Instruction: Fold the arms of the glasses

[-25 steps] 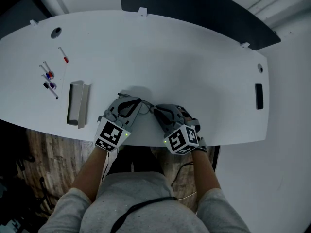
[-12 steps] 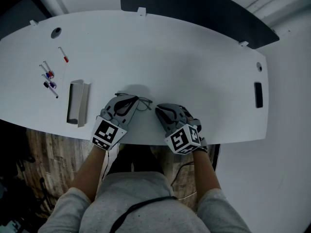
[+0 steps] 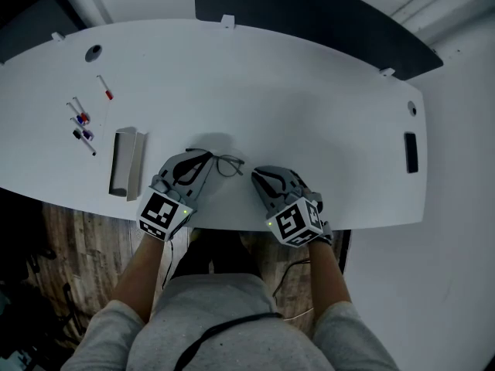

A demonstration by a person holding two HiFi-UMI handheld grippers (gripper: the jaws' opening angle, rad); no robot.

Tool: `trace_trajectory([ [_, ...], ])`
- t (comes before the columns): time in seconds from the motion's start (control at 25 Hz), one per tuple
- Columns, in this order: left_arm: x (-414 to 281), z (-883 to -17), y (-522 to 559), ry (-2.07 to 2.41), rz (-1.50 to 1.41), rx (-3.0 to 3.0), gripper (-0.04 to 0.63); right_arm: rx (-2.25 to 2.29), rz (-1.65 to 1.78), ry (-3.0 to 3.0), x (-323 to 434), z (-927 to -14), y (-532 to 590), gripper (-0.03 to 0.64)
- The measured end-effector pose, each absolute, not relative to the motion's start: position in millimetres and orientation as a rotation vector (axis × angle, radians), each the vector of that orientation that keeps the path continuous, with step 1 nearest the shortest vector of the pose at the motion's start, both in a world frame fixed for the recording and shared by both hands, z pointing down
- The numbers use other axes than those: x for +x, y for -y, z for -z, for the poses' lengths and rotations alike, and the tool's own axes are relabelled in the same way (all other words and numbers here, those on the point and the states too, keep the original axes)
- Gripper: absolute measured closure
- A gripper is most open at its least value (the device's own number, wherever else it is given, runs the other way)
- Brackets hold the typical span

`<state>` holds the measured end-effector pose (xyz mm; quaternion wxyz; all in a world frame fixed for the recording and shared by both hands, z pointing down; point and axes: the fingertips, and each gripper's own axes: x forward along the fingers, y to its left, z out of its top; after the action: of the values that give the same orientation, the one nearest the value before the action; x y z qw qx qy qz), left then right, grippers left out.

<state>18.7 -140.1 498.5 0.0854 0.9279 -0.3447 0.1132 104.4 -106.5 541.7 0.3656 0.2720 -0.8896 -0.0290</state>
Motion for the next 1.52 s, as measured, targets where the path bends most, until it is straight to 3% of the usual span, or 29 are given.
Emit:
trace_trajectory([
  [1.52,-42,-454,66,1.147,-0.168,2.678,0.580,0.884,0.022,2.459,35,-454,53,0.597],
])
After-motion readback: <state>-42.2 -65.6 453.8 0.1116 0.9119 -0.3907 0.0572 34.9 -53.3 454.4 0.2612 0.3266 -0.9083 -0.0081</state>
